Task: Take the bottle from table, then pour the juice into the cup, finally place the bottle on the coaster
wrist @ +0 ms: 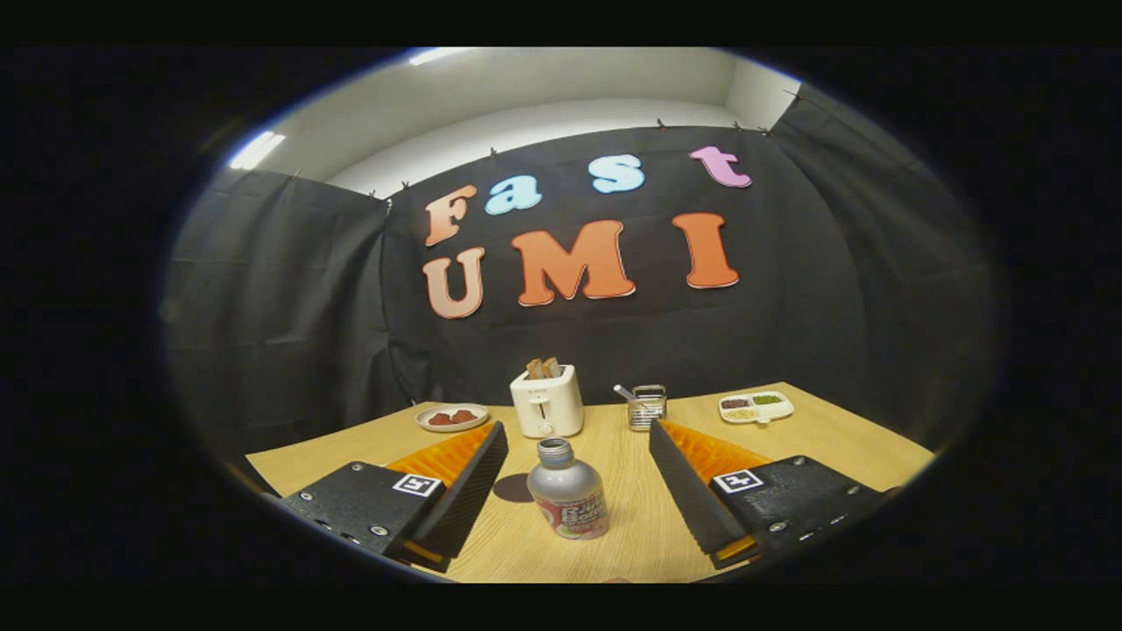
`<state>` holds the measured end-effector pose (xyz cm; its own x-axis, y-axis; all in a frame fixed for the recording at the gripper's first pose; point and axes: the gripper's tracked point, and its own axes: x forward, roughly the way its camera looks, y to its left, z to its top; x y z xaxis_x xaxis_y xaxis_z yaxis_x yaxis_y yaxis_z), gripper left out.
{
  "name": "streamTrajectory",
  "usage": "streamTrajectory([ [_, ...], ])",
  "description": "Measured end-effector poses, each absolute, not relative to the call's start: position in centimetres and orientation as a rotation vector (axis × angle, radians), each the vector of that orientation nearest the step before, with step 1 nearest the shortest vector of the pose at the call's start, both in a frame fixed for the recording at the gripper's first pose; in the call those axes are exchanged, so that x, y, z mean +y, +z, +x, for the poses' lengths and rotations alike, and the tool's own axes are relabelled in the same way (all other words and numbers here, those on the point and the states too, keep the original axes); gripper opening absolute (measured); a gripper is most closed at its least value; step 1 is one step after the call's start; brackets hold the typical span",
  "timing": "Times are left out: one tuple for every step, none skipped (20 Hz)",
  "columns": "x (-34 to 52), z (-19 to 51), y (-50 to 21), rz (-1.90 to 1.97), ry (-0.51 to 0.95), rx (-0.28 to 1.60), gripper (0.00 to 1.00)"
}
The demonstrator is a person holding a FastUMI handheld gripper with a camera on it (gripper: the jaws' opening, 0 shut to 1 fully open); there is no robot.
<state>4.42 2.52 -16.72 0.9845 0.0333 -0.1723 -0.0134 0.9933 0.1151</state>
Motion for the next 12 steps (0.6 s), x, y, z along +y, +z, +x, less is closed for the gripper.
streamTrajectory([
  [2.6, 4.4, -17.6, 0.101, 0.028, 0.184, 0.97],
  [2.7, 4.5, -18.4, 0.085, 0.026, 0.192, 0.97],
  [2.7, 4.6, -19.2, 0.072, 0.024, 0.201, 0.96],
  [2.9, 4.6, -20.0, 0.064, 0.028, 0.212, 0.96],
  [3.3, 4.6, -20.8, 0.062, 0.038, 0.224, 0.97],
  [3.6, 4.8, -21.5, 0.061, 0.043, 0.233, 0.97],
  [3.7, 4.9, -22.2, 0.056, 0.038, 0.238, 0.97],
  [3.6, 5.1, -23.0, 0.045, 0.034, 0.246, 0.97],
  [4.1, 5.2, -24.0, 0.042, 0.04, 0.261, 0.97],
  [4.4, 5.4, -25.0, 0.045, 0.046, 0.281, 0.97],
  [4.7, 5.4, -25.7, 0.05, 0.054, 0.298, 0.97],
  [4.8, 5.6, -26.2, 0.053, 0.051, 0.308, 0.97],
])
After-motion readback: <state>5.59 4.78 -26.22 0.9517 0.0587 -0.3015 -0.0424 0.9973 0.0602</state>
